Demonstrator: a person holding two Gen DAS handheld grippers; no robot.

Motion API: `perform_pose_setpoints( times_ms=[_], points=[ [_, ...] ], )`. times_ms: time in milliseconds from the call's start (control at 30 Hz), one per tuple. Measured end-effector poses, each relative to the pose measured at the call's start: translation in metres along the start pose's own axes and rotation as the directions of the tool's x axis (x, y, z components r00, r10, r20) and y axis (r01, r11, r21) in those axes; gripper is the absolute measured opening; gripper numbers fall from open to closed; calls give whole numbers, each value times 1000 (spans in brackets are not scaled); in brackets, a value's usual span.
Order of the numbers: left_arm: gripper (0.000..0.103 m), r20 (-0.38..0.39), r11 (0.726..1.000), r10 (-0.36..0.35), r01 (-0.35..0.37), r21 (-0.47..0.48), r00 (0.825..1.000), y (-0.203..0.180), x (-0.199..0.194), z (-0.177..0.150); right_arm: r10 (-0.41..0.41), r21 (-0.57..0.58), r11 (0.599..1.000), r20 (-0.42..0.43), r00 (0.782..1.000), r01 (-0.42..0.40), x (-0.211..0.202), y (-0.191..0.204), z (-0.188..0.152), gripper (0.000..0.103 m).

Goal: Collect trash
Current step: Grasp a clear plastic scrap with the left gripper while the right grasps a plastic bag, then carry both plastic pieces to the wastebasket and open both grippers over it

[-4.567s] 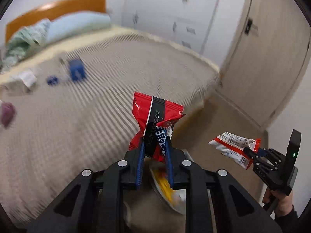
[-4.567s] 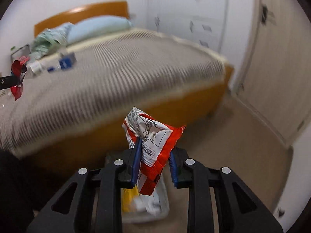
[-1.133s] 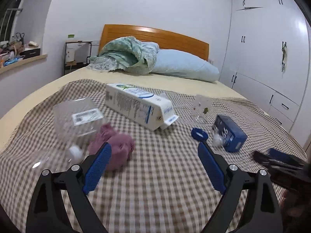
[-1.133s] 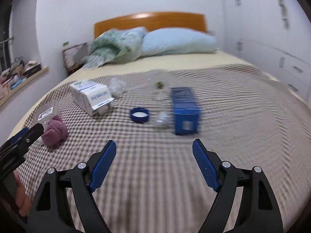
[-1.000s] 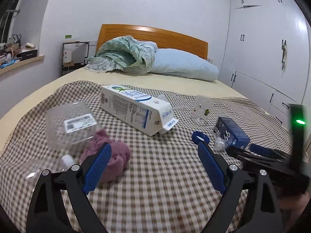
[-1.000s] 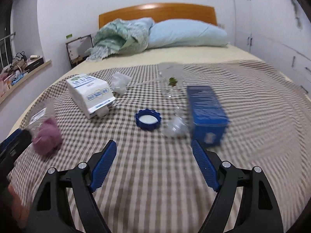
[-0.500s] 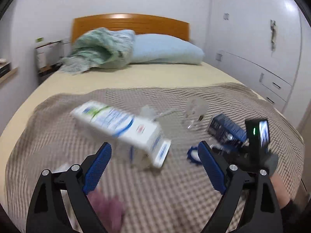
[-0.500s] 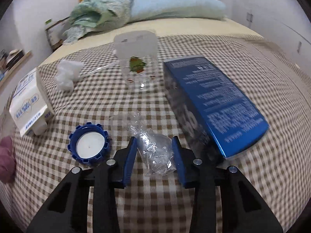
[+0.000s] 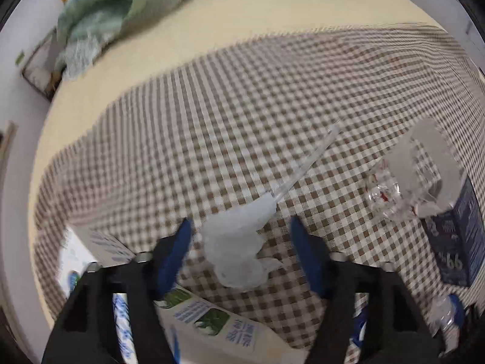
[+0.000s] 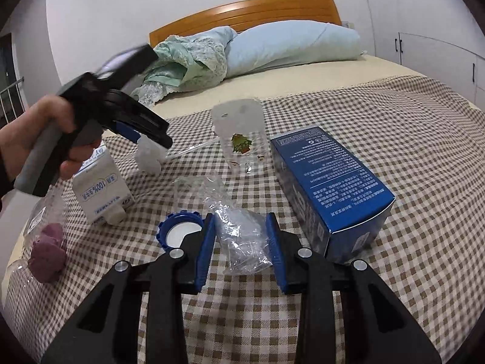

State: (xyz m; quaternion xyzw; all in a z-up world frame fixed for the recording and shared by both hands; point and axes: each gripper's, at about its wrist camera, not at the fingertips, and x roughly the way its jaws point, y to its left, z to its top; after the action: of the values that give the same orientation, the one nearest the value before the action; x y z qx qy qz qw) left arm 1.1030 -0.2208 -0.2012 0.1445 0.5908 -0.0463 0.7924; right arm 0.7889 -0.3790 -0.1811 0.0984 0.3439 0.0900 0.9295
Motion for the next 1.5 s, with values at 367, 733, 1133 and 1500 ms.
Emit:
perform_pose_setpoints(
  times_ms=[367, 733, 1133, 1500],
  points=[
    [9, 164, 999, -39, 42, -15, 986, 22, -81, -33, -36, 22, 999, -9, 999, 37, 8, -3, -5, 34],
    [8, 371, 983, -153, 180, -39, 916, 46, -305, -152, -117, 13, 993, 86, 989, 116, -116, 4, 14, 34],
    [8, 535, 917, -397, 348, 196, 746, -32, -506, -349, -305, -57, 945, 210, 929, 323, -411, -5, -8, 34],
    [8, 439, 836, -546, 425, 348, 714, -165, -535, -493, -353, -19, 931, 218, 910, 366, -564, -29, -111, 34]
  ],
)
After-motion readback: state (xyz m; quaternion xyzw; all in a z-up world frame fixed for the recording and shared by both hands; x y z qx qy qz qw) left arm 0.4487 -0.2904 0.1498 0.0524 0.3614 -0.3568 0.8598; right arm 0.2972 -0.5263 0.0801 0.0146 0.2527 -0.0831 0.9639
